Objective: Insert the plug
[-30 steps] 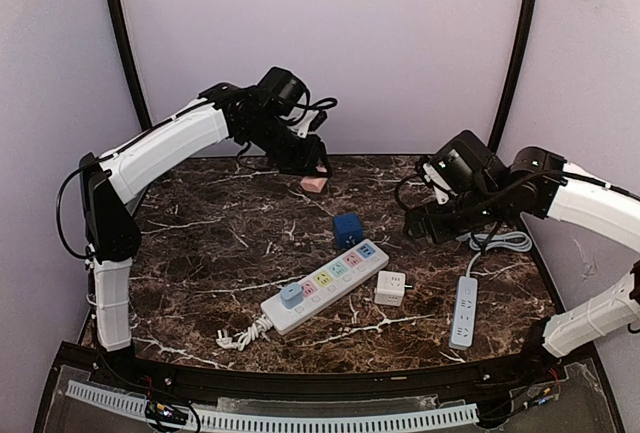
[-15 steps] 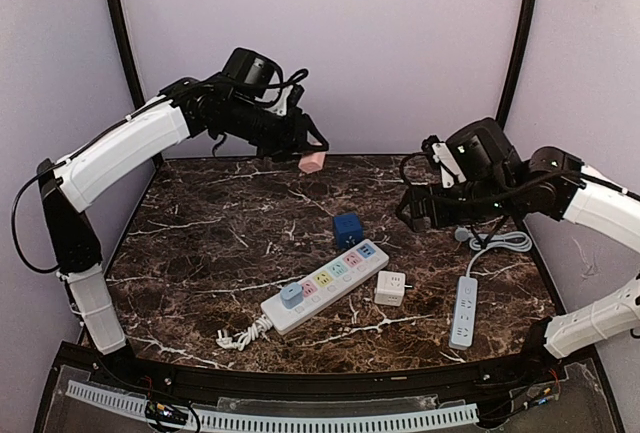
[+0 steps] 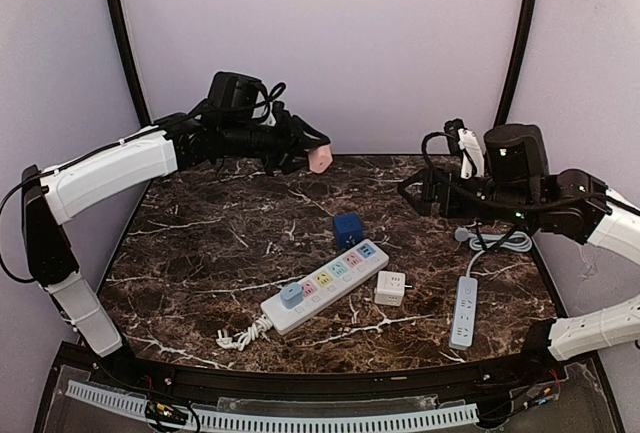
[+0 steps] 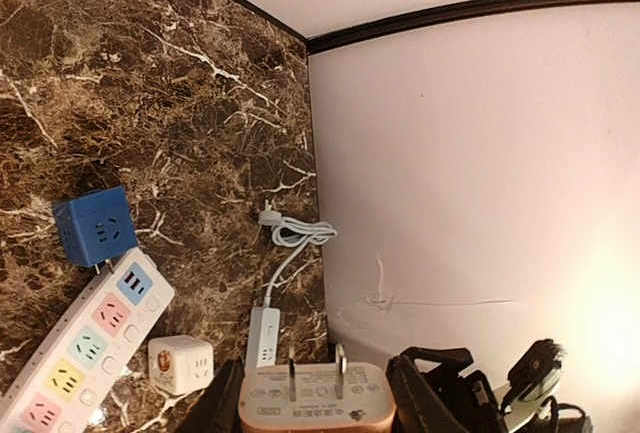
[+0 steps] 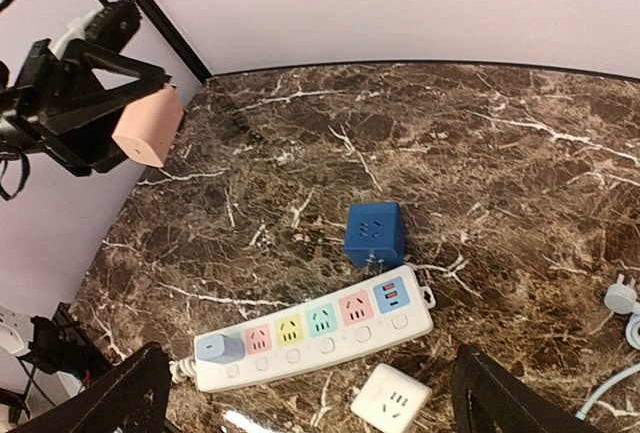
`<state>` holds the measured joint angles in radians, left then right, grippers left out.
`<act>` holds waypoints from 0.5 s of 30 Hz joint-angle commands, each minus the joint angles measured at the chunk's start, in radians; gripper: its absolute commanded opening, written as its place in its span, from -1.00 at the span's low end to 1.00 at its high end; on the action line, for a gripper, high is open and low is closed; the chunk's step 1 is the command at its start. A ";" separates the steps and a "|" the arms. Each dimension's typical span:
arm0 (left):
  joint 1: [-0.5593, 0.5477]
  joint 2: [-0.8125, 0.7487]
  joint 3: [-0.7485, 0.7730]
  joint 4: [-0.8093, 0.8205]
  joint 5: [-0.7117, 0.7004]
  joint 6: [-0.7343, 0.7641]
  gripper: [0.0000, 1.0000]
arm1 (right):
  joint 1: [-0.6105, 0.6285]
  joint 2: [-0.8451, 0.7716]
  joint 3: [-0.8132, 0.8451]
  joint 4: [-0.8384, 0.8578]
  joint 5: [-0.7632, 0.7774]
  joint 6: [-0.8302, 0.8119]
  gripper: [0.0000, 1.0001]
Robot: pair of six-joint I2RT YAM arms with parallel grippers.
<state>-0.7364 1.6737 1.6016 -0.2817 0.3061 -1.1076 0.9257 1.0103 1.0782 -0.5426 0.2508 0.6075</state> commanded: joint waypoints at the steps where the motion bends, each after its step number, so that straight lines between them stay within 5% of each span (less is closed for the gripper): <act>1: 0.007 -0.062 -0.020 0.111 -0.020 -0.207 -0.98 | 0.051 0.006 -0.012 0.155 0.063 -0.004 0.93; 15: 0.006 -0.082 -0.098 0.146 -0.119 -0.534 -0.98 | 0.110 0.274 0.195 0.268 0.169 0.009 0.88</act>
<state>-0.7349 1.6424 1.5410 -0.1764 0.2237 -1.5253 1.0252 1.2385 1.2076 -0.3523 0.3840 0.5877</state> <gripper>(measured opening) 0.410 0.948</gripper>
